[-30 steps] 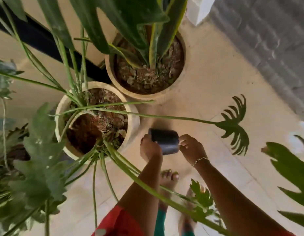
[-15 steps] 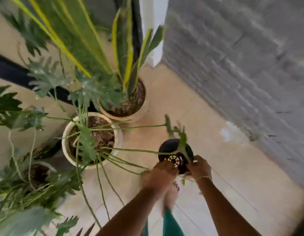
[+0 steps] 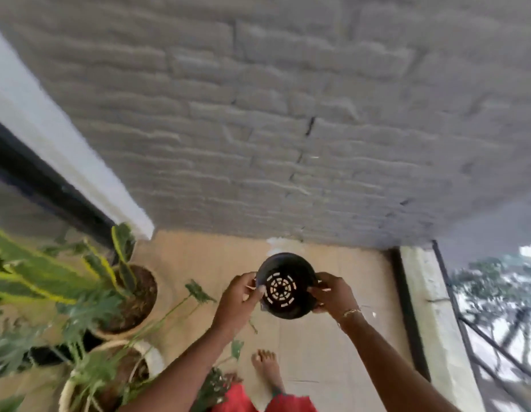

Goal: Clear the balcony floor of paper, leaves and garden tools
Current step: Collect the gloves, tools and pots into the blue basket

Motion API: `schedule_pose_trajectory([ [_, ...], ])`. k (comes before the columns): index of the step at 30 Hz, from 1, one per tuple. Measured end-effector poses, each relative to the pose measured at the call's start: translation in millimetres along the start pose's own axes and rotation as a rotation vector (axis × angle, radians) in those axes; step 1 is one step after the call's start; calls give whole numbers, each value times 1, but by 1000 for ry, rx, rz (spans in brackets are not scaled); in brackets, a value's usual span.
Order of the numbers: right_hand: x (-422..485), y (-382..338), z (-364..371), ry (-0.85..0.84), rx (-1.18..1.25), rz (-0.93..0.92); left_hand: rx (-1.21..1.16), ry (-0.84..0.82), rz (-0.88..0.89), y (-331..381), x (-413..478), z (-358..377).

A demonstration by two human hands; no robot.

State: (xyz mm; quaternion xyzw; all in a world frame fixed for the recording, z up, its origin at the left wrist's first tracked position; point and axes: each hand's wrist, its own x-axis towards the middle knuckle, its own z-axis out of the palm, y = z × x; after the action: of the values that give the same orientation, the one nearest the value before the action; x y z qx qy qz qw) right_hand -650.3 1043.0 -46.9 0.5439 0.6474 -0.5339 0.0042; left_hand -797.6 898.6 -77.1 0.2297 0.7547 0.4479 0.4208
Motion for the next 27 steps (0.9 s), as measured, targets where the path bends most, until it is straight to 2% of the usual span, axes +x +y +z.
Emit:
schedule_pose_trajectory([
  [6, -84, 23, -23, 285, 310, 70, 33, -317, 88, 59, -23, 8],
  [13, -202, 96, -14, 573, 541, 217, 163, -677, 30, 79, -88, 68],
  [20, -340, 201, -2, 887, 654, 373, 393, -1022, 8, 61, -205, 162],
  [27, -497, 330, 46, 1115, 776, 540, 592, -1223, 5, -7, -368, 254],
])
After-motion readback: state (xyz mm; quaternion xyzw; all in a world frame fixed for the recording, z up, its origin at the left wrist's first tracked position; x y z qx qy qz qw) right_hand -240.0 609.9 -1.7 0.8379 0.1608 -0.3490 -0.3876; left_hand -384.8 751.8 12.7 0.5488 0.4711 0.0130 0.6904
